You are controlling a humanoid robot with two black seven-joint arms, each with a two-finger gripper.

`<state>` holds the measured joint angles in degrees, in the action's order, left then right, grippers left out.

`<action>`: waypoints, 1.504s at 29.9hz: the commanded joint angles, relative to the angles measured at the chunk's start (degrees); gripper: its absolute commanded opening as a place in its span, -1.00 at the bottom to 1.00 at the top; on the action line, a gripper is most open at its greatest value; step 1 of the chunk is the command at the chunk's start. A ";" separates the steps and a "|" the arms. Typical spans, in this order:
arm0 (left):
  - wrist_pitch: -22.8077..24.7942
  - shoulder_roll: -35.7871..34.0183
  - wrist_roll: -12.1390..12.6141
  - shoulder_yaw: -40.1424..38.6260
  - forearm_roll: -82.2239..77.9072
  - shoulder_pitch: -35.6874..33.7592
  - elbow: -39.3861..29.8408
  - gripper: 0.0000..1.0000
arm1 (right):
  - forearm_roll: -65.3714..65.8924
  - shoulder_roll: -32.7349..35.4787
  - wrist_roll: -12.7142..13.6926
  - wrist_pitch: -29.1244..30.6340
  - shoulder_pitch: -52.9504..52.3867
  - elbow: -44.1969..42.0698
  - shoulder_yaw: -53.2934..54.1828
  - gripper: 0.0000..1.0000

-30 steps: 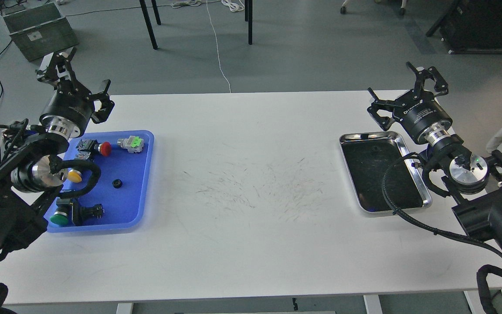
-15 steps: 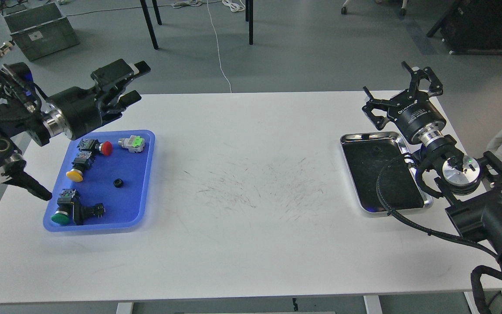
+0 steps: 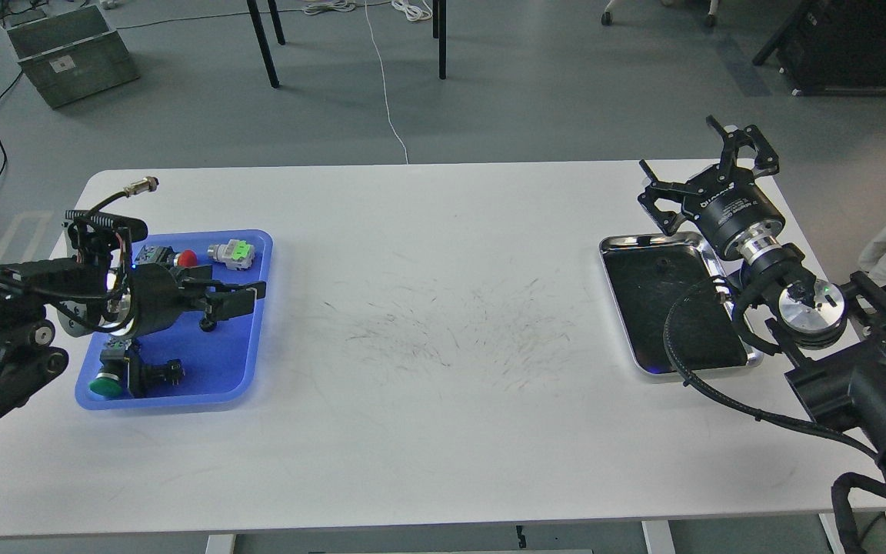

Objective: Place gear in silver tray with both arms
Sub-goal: 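Grasp another black gear in the blue tray with the left gripper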

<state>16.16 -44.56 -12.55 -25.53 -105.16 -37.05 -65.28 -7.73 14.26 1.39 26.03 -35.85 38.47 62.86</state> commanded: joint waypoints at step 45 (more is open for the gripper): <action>-10.62 4.13 -3.45 12.08 -3.91 -0.75 14.56 -0.10 | 0.09 0.50 -0.07 -0.19 -0.36 0.11 0.07 0.92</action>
<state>5.50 -40.37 -16.01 -13.70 -109.08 -37.75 -50.84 -7.65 14.76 1.32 25.92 -36.29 38.59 62.93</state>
